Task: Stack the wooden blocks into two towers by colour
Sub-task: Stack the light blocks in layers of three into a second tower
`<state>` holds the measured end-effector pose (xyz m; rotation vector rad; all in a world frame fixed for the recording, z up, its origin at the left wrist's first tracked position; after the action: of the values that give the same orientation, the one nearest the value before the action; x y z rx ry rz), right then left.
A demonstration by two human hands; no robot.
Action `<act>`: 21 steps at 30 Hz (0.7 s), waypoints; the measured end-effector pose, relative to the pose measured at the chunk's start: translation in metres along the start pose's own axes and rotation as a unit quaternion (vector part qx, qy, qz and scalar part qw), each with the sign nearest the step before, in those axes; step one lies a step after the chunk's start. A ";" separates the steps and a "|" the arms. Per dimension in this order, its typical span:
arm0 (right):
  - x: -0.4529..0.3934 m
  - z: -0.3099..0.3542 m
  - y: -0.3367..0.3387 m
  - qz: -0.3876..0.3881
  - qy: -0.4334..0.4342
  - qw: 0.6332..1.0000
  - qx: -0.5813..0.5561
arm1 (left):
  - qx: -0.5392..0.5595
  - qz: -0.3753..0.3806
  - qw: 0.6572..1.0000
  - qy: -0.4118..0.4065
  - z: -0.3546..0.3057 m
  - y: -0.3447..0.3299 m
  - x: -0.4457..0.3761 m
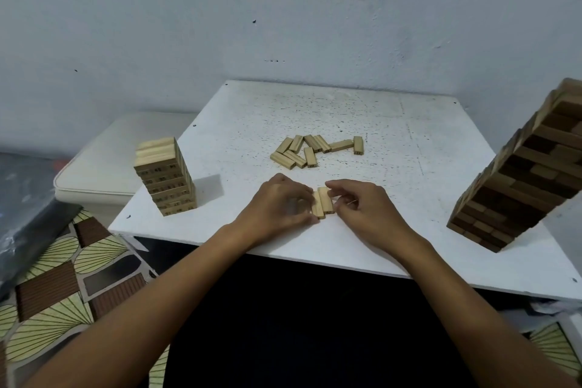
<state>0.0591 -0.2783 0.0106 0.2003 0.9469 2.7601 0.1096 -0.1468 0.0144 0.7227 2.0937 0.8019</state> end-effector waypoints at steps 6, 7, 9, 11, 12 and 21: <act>0.001 -0.002 0.002 0.020 0.008 0.999 -0.025 | 0.049 0.018 0.998 0.038 0.004 0.006 0.005; 0.001 -0.001 0.001 0.031 0.012 0.999 -0.014 | 0.047 0.022 0.998 0.037 0.004 0.007 0.005; -0.001 -0.001 -0.001 0.057 0.011 0.998 0.026 | 0.035 0.039 0.998 0.043 0.007 0.009 0.006; -0.004 -0.005 -0.002 0.074 -0.005 0.995 0.060 | 0.031 0.060 0.996 0.063 0.011 0.008 0.008; -0.006 -0.007 -0.002 0.077 -0.011 0.994 0.072 | 0.033 0.065 0.995 0.071 0.013 0.008 0.009; -0.011 -0.014 -0.010 0.084 -0.001 0.996 0.040 | 0.098 0.047 0.991 0.079 0.008 -0.003 0.009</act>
<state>0.0684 -0.2813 -0.0075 0.3097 1.0880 2.8738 0.1104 -0.1402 0.0039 0.8923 2.3191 0.7318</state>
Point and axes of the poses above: each hand's wrist, its own x-axis away from the middle knuckle, its own y-axis out of the back of the hand, z = x × y, the point moved 10 cm from there along -x, towards the middle knuckle, and after that the axes turned 13 degrees about -y, right-handed, at the moved point
